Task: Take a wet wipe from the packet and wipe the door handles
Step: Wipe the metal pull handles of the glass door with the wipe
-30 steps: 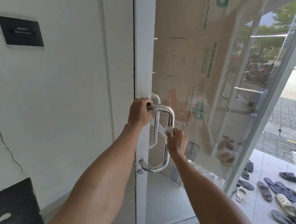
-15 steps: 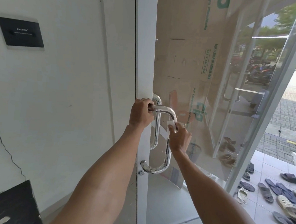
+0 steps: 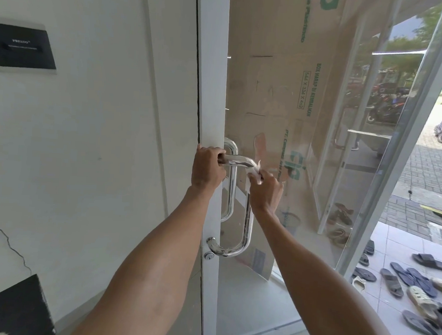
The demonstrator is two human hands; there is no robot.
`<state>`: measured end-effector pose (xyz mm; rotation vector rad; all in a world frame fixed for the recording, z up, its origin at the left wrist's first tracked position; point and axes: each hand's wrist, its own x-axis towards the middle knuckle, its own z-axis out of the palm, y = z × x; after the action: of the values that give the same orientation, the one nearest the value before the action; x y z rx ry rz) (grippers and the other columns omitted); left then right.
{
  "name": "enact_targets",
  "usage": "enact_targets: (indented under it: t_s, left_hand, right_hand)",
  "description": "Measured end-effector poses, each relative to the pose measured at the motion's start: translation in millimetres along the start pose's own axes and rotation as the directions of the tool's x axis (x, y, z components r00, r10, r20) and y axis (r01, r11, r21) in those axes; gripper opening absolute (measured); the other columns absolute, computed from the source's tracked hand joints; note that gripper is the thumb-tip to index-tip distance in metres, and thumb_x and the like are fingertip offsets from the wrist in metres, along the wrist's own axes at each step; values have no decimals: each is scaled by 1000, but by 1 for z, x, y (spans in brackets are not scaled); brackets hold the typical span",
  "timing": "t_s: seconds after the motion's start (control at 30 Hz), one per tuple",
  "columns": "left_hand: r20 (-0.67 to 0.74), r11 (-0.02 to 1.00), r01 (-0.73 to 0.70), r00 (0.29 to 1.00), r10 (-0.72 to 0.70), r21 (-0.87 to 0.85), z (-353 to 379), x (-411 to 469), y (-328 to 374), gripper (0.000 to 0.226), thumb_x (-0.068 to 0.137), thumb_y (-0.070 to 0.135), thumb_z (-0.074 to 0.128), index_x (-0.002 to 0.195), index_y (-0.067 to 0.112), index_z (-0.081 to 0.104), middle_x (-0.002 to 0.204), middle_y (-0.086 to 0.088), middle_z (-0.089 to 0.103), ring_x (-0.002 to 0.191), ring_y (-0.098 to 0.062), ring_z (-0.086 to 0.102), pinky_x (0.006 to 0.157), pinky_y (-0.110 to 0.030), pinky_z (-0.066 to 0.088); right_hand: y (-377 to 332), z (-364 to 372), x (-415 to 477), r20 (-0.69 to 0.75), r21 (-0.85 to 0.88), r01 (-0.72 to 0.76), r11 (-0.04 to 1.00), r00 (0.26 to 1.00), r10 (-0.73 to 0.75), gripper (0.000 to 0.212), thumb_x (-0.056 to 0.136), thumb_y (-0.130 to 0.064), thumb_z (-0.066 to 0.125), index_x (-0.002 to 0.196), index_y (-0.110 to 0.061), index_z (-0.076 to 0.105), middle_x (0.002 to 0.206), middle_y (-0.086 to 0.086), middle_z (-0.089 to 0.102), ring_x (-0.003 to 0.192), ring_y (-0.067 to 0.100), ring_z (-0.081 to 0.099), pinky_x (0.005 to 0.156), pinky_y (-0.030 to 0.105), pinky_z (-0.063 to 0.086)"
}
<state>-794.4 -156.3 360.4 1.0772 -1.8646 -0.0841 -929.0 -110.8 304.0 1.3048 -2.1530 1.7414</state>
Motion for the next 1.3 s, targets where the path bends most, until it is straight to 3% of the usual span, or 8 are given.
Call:
enact_targets:
  t_s: [0.17, 0.4, 0.7, 0.9, 0.97, 1.07, 1.17, 1.3]
  left_hand:
    - [-2, 1000, 4, 1000, -4, -5, 2, 3, -6, 32, 72, -5, 57, 95, 10, 73, 86, -4, 74, 84, -26, 63, 119, -41, 20]
    - [6, 1000, -14, 1000, 14, -23, 6, 10, -15, 36, 67, -7, 53, 90, 14, 71, 83, 3, 74, 83, -24, 64, 119, -43, 22]
    - [-28, 997, -39, 999, 37, -69, 7, 13, -21, 38, 64, -9, 51, 89, 11, 71, 81, 0, 74, 82, -25, 64, 116, -44, 26]
    - [-27, 998, -32, 999, 31, -53, 6, 14, -20, 37, 66, -11, 52, 88, 11, 72, 82, 2, 73, 83, -24, 64, 112, -32, 22]
    - [-17, 998, -24, 1000, 24, -50, 4, 14, -19, 37, 66, -11, 53, 88, 10, 72, 83, 1, 73, 84, -26, 63, 108, -26, 19]
    - [-13, 999, -23, 1000, 22, -44, 3, 13, -17, 36, 67, -11, 53, 89, 10, 72, 84, 1, 74, 84, -25, 63, 115, -36, 21]
    - [-20, 999, -8, 1000, 7, -42, 6, 11, -17, 38, 70, -9, 55, 96, 11, 72, 88, 0, 74, 86, -23, 64, 118, -41, 21]
    - [-63, 998, 24, 998, -28, -52, 14, 8, -13, 40, 70, -11, 56, 100, 10, 71, 90, 0, 74, 89, -24, 65, 118, -42, 21]
  right_hand:
    - [18, 10, -13, 38, 3, -43, 999, 998, 43, 18, 85, -26, 66, 87, -9, 72, 79, 10, 73, 64, 25, 63, 63, 34, 53]
    - [51, 26, -39, 164, -66, -184, 981, 967, 192, 19, 81, -21, 72, 80, -2, 71, 82, 15, 74, 64, 20, 58, 61, 25, 41]
    - [7, 24, 0, 5, 73, -28, 997, 1000, 28, 21, 85, -29, 65, 82, -9, 70, 80, 8, 71, 67, 23, 62, 66, 35, 51]
    - [45, 36, -30, 95, -24, -98, 995, 990, 100, 21, 86, -27, 66, 91, -8, 72, 85, 11, 74, 67, 26, 65, 64, 38, 55]
    - [59, 38, -44, 168, -75, -175, 982, 968, 186, 19, 85, -22, 69, 83, -3, 71, 81, 15, 73, 64, 24, 62, 58, 31, 48]
    - [70, 36, -51, 266, -133, -260, 956, 920, 287, 20, 82, -17, 73, 73, 1, 71, 72, 16, 70, 60, 21, 53, 53, 24, 32]
    - [67, 33, -39, 284, -91, -220, 971, 929, 237, 20, 78, -20, 77, 72, -2, 71, 63, 7, 64, 58, 20, 55, 46, 21, 29]
    - [49, 27, -12, 187, 28, -81, 996, 980, 74, 24, 79, -30, 74, 80, -6, 72, 77, 8, 73, 62, 20, 63, 57, 30, 51]
